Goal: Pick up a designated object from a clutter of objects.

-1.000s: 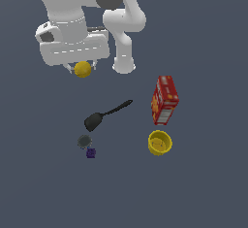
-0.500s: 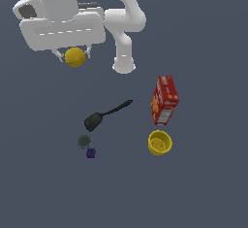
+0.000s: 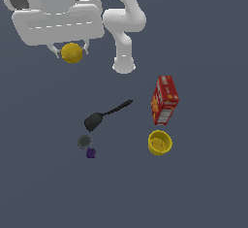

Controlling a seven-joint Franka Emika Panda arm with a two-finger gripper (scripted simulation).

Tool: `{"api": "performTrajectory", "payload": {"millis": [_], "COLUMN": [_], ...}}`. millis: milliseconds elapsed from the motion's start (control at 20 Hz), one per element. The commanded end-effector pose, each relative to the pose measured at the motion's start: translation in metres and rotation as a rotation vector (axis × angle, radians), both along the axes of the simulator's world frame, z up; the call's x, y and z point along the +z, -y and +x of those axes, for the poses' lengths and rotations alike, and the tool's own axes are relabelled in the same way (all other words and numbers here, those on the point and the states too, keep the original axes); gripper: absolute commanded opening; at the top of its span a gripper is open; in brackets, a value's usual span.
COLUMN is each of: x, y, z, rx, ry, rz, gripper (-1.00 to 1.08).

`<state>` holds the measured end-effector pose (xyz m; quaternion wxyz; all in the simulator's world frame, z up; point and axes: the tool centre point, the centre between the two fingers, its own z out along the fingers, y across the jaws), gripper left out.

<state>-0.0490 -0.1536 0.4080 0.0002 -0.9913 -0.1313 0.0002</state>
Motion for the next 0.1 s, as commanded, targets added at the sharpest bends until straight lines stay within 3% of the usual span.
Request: {"api": "performTrajectory", "payload": {"millis": [0,50], "x": [-0.0004,-0.0006], "y": [0.0001,0.0001], "z": [0.0001,0.0000], "rx": [0.000,0.000], "ry": [0.001,0.001], "rz": [0.000,0.000], "gripper": [-1.00,-1.00]}}
